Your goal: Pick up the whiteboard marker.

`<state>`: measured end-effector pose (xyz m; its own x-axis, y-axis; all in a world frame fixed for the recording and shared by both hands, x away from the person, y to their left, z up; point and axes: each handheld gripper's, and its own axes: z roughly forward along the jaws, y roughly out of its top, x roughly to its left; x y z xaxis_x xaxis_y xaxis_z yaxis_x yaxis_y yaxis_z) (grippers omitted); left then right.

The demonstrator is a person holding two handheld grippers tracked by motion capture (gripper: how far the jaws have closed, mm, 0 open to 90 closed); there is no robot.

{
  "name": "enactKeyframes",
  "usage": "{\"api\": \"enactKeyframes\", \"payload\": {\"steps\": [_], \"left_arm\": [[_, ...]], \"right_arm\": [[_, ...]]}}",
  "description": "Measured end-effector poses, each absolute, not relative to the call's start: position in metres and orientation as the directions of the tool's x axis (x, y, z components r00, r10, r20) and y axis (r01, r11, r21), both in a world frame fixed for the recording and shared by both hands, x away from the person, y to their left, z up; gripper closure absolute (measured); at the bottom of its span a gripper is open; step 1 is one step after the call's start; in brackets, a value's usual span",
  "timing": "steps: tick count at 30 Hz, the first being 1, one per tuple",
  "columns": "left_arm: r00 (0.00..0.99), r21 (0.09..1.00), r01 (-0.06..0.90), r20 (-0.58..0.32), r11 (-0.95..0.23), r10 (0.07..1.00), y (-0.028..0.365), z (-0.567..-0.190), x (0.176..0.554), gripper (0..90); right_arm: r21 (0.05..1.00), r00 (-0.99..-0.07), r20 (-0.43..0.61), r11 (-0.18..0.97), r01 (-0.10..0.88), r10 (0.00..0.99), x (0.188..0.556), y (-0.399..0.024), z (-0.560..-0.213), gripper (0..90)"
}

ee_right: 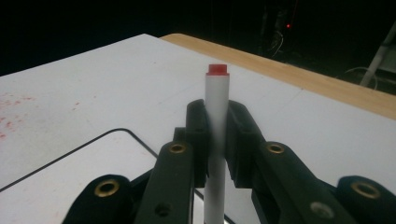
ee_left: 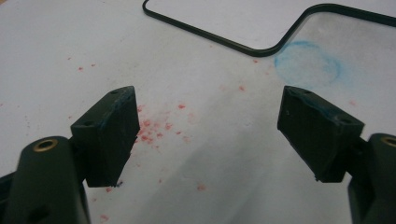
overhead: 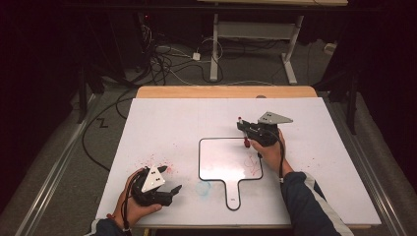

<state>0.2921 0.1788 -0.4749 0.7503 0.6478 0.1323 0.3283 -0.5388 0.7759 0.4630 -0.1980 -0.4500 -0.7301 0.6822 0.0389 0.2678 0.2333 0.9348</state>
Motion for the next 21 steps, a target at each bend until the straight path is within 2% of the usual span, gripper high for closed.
{"api": "enactKeyframes", "payload": {"steps": [10, 15, 18, 21], "left_arm": [[0.749, 0.778, 0.325, 0.136, -0.538, 0.649, 0.177, -0.473, 0.290, 19.9], [0.754, 0.776, 0.322, 0.137, -0.543, 0.643, 0.175, -0.473, 0.290, 19.9], [0.755, 0.774, 0.323, 0.136, -0.544, 0.642, 0.176, -0.474, 0.291, 19.9], [0.756, 0.774, 0.325, 0.132, -0.544, 0.641, 0.175, -0.474, 0.292, 19.9]], "right_arm": [[0.941, -0.798, 0.110, 0.196, 0.275, 0.593, 0.422, -0.211, -0.456, 81.5], [0.937, -0.828, 0.114, 0.218, 0.273, 0.548, 0.408, -0.210, -0.456, 81.5], [0.937, -0.827, 0.098, 0.228, 0.263, 0.553, 0.410, -0.211, -0.456, 81.5], [0.940, -0.794, 0.087, 0.214, 0.266, 0.602, 0.423, -0.213, -0.457, 81.5]]}}
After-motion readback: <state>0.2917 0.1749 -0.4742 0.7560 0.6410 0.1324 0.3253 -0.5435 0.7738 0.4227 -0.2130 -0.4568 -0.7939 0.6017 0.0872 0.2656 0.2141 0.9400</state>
